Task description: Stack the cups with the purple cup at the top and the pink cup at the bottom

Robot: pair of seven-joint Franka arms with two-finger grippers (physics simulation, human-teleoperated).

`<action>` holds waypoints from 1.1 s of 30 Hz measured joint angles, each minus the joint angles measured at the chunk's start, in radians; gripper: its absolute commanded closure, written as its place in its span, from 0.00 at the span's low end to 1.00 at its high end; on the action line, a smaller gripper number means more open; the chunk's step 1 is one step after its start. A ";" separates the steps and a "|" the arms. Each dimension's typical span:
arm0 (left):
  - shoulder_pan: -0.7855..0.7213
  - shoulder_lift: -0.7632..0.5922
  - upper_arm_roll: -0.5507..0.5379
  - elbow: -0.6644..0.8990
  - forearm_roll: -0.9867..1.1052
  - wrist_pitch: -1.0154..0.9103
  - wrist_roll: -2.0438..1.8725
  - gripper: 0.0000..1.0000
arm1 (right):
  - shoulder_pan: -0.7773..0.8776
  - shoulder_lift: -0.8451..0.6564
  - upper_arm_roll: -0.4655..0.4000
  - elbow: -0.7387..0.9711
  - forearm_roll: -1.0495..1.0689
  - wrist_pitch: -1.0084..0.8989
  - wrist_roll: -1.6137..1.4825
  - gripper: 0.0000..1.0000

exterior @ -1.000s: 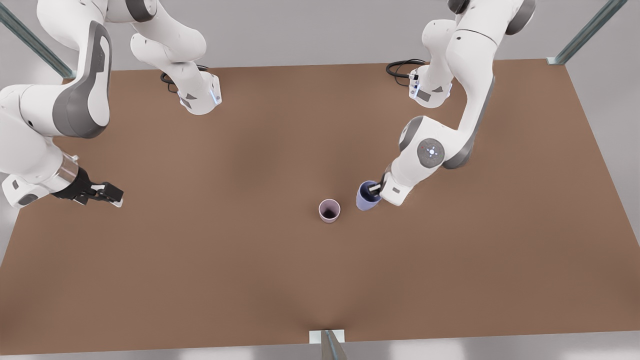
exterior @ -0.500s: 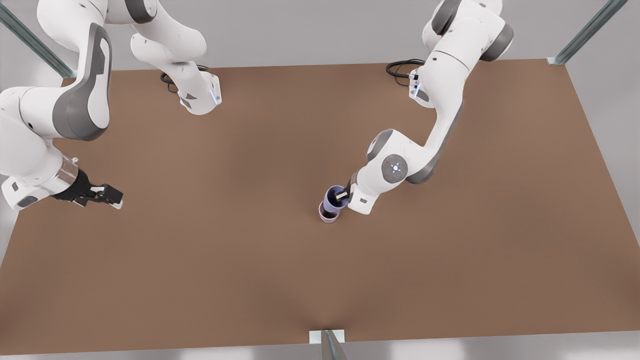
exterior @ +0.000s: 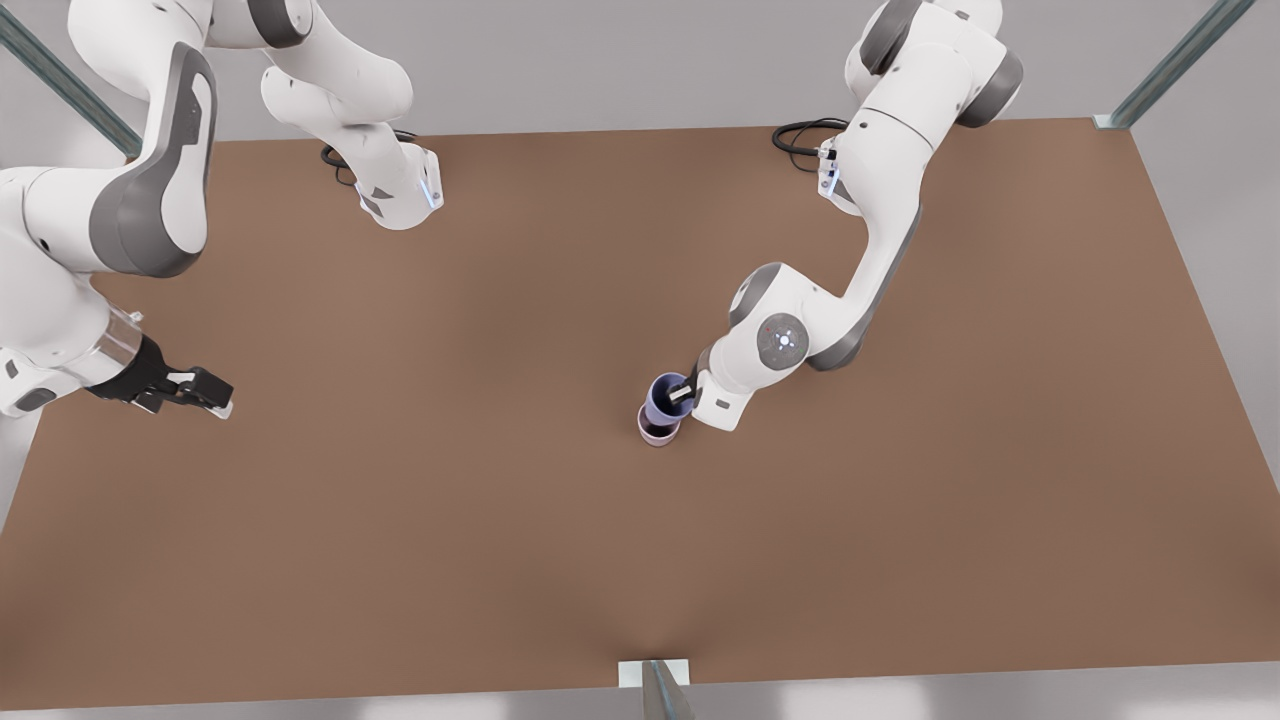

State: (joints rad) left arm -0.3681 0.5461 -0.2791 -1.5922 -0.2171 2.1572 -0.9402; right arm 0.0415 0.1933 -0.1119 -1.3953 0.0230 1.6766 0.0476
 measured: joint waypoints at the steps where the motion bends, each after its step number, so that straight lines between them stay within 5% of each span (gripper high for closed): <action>1: 0.000 0.003 0.000 0.000 0.000 0.003 0.000 0.79 | -0.001 0.000 0.000 -0.001 0.000 0.000 -0.001 0.00; 24: 0.000 0.058 0.003 0.021 0.012 0.027 -0.003 0.79 | -0.012 0.000 0.000 -0.001 0.000 0.000 -0.001 0.00; 25: 0.000 0.059 0.003 0.021 0.013 0.028 0.000 0.76 | -0.021 0.000 0.000 0.000 0.000 0.000 -0.002 0.00; 27: 0.000 0.066 0.003 0.023 0.020 0.029 0.009 0.47 | -0.021 0.000 0.000 0.001 0.001 0.000 -0.002 0.00; 33: 0.000 0.066 0.003 0.023 0.029 0.029 0.009 0.45 | -0.022 0.001 0.000 0.001 0.006 0.002 0.000 0.00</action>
State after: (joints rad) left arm -0.3681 0.6121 -0.2761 -1.5693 -0.1881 2.1859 -0.9311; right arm 0.0198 0.1948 -0.1119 -1.3944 0.0290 1.6782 0.0474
